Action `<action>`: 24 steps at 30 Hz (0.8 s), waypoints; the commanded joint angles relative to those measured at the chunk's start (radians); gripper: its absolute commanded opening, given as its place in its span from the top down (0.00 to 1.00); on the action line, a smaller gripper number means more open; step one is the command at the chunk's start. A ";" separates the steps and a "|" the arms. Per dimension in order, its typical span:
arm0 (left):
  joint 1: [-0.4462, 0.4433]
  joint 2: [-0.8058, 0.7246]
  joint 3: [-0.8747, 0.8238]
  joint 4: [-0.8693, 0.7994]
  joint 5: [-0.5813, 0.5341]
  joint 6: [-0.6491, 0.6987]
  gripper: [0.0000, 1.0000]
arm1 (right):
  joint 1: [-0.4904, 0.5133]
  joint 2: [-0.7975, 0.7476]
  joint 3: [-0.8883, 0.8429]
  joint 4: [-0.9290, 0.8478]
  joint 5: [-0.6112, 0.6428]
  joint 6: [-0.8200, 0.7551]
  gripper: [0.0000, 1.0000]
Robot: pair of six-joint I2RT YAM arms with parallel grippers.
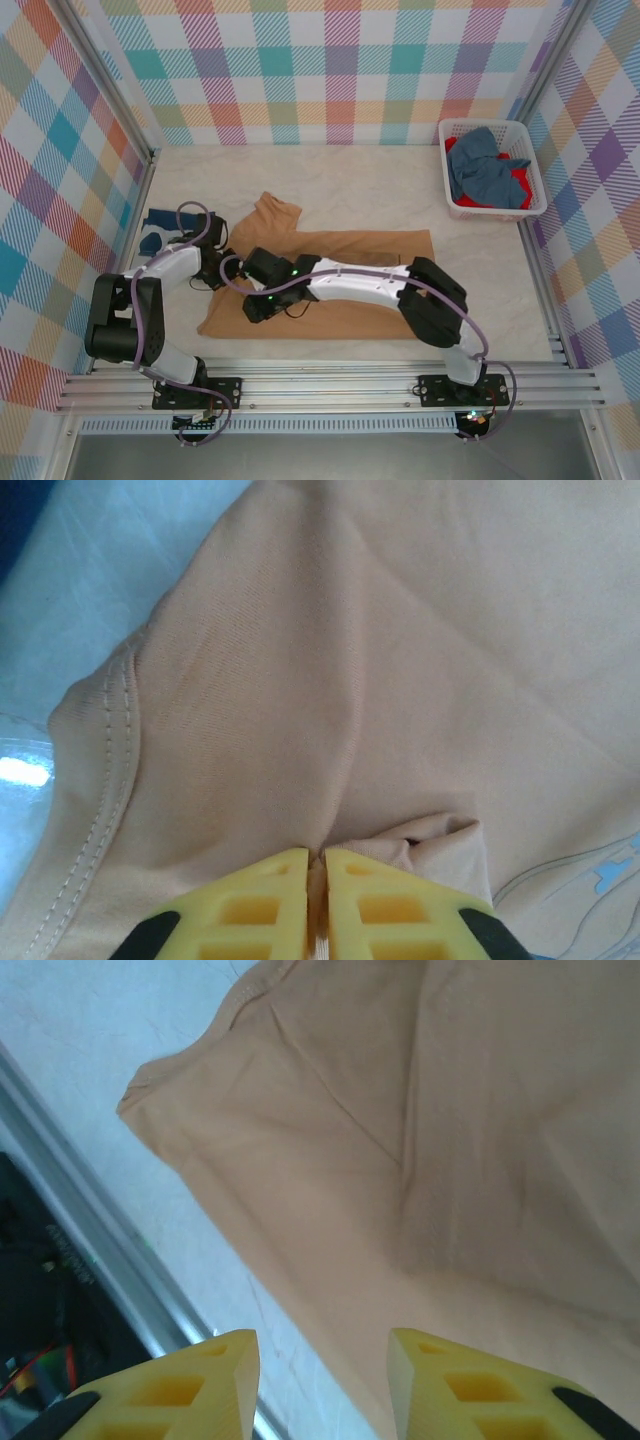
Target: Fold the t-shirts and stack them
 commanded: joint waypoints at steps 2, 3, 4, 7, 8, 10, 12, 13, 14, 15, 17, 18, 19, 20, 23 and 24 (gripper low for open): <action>0.017 -0.019 0.038 -0.013 0.008 0.012 0.92 | 0.019 0.093 0.087 -0.131 0.151 -0.042 0.60; 0.019 -0.019 0.040 -0.018 0.011 0.011 0.93 | 0.021 0.093 0.076 -0.116 0.158 -0.041 0.59; 0.022 -0.019 0.041 -0.020 0.015 0.011 0.93 | 0.022 0.093 0.066 -0.100 0.160 -0.042 0.58; 0.025 -0.018 0.052 -0.030 0.033 0.012 0.93 | 0.035 0.129 0.106 -0.143 0.210 -0.043 0.59; 0.025 -0.017 0.056 -0.034 0.036 0.014 0.93 | 0.039 0.137 0.115 -0.147 0.228 -0.047 0.59; 0.025 -0.014 0.065 -0.046 0.037 0.016 0.93 | 0.040 0.149 0.125 -0.139 0.251 -0.047 0.59; 0.025 -0.012 0.073 -0.055 0.037 0.020 0.93 | 0.041 0.177 0.162 -0.167 0.283 -0.041 0.60; 0.025 -0.011 0.076 -0.057 0.038 0.022 0.93 | 0.041 0.189 0.178 -0.176 0.286 -0.041 0.61; 0.025 -0.011 0.079 -0.062 0.041 0.023 0.93 | 0.041 0.197 0.187 -0.175 0.291 -0.041 0.62; 0.025 -0.010 0.082 -0.065 0.042 0.026 0.93 | 0.041 0.205 0.197 -0.179 0.292 -0.039 0.63; 0.026 -0.011 0.090 -0.074 0.042 0.029 0.93 | 0.041 0.221 0.213 -0.198 0.310 -0.028 0.69; 0.025 -0.011 0.093 -0.077 0.043 0.032 0.93 | 0.041 0.223 0.217 -0.203 0.323 -0.022 0.73; 0.025 -0.011 0.099 -0.080 0.045 0.033 0.93 | 0.038 0.220 0.212 -0.193 0.323 -0.021 0.76; 0.026 -0.012 0.103 -0.085 0.044 0.035 0.93 | 0.036 0.219 0.209 -0.184 0.314 -0.022 0.78; 0.027 -0.012 0.120 -0.103 0.040 0.034 0.93 | 0.031 0.218 0.224 -0.189 0.308 -0.022 0.87; 0.026 -0.010 0.129 -0.112 0.035 0.033 0.93 | 0.031 0.210 0.225 -0.190 0.308 -0.024 0.91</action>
